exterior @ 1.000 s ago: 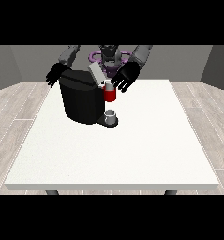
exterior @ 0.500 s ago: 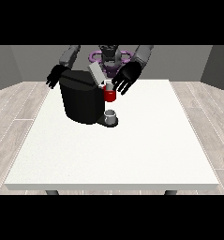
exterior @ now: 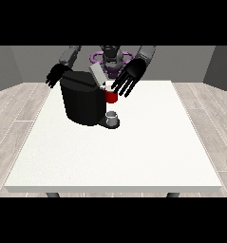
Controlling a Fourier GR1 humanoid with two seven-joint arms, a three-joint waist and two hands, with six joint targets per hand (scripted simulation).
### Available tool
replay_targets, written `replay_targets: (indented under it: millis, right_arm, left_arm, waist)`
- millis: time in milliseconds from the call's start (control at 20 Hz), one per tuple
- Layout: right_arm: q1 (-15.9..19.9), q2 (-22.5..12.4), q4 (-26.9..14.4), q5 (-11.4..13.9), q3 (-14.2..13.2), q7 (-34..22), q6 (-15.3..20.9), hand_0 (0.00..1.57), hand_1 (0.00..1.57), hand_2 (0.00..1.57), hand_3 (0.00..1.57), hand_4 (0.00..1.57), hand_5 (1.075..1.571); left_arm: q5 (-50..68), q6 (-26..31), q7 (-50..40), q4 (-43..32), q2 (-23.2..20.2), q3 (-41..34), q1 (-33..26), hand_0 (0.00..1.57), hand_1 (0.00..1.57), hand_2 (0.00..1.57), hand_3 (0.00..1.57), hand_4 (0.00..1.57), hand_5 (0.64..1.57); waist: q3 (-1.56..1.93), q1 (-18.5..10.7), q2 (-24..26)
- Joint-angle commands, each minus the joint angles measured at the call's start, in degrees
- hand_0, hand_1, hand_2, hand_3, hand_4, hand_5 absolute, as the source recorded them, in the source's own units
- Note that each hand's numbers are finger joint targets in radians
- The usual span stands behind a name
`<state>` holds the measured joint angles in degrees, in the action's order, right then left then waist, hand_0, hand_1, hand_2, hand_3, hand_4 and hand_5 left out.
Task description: Insert the coffee pod into the coffee machine and close the lid
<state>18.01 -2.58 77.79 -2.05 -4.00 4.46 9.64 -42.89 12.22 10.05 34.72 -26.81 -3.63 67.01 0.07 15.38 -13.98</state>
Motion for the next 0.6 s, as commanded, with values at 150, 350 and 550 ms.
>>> replay_targets:
  millis: [150,350,550]
  right_arm:
    - [-2.4,1.5,1.3,0.3,1.5,-1.6,0.8,0.00,0.00,0.00,0.00,0.38,1.571]
    - [-4.2,-0.7,-0.3,-2.2,-1.5,-0.1,-1.6,0.00,0.00,0.00,0.00,0.39,1.571]
    - [-8.8,-0.5,-2.3,-2.8,-1.8,1.3,-1.8,0.00,0.00,0.00,0.00,0.42,1.571]
  left_arm:
    - [-0.3,0.5,-0.6,0.1,1.0,-0.3,-1.5,0.00,0.00,0.00,0.00,0.00,1.571]
    - [-0.6,-1.2,0.4,2.0,3.8,0.5,-6.0,0.00,0.00,0.00,0.00,0.00,1.571]
    - [3.2,1.8,-1.0,2.9,8.3,-0.9,-9.6,0.00,0.00,0.00,0.00,0.00,1.571]
  waist:
    - [-0.07,-0.1,3.5]
    - [-0.06,-2.5,5.9]
    - [-0.05,-5.9,12.9]
